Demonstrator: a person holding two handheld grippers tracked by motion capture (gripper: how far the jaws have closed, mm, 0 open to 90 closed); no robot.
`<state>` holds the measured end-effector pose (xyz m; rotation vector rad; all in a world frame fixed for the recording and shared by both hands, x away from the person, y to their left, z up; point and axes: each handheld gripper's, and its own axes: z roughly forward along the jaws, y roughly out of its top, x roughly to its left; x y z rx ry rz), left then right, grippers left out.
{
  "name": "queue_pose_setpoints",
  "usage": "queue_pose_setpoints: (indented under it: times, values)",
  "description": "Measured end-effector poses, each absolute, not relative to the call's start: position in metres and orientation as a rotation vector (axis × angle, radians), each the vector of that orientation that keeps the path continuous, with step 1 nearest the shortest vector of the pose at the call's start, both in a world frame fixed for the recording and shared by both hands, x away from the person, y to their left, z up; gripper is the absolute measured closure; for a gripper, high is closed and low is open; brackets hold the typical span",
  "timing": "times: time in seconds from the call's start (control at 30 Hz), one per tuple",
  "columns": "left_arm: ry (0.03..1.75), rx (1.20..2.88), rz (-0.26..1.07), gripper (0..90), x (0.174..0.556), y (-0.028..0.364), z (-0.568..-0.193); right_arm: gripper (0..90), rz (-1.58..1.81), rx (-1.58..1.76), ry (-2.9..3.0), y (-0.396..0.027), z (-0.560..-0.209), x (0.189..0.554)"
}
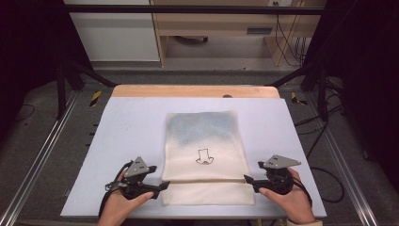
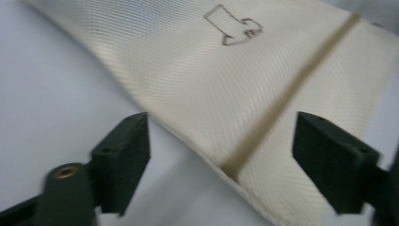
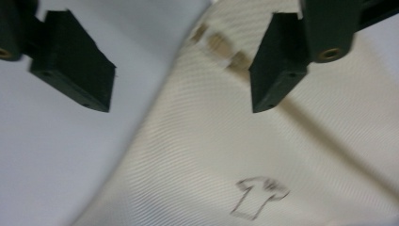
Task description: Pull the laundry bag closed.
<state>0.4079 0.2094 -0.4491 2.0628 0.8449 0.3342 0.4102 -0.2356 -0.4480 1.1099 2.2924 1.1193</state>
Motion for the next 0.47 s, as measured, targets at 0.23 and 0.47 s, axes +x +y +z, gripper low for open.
queue_pose_setpoints:
  times: [0.23, 0.47]
  values:
    - [0.947, 1.958, 0.57, 6.5, 0.427, 0.263, -0.437, 7.5, 1.103, 1.216, 1.986, -0.263, -0.443, 0.417]
    - [1.116, 1.858, 0.665, 6.1, 0.447, 0.31, -0.443, 7.1, 1.025, 1.333, 1.909, -0.287, -0.451, 0.419]
